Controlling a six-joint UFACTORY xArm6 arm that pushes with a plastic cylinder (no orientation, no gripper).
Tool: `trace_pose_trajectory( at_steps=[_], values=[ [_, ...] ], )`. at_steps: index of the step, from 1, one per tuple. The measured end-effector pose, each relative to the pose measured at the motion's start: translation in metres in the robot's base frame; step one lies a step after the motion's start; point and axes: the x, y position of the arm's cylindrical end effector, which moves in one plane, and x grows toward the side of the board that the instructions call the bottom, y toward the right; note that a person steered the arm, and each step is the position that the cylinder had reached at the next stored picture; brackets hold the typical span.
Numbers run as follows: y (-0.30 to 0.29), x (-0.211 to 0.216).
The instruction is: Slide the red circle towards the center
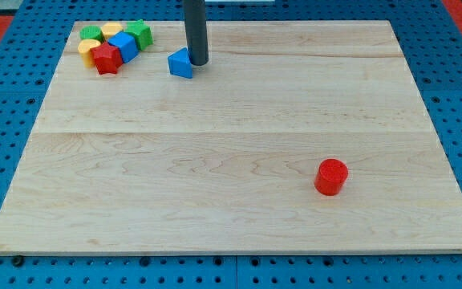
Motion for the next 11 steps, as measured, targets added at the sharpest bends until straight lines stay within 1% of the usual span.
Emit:
trace_pose_trajectory(
  at_steps=[1, 2, 3, 4, 5, 6, 7, 8, 9, 10, 11],
  values=[
    [0.002, 0.022],
    [-0.061, 0.012],
    [-0.067, -0.017],
    [0.002, 0.017],
    [0.083, 0.097],
    [0.169, 0.149],
    [0.239, 0.209],
    [0.223, 0.250],
    [0.151, 0.237],
    [0.144, 0.181],
    [0.120, 0.140]
  ],
)
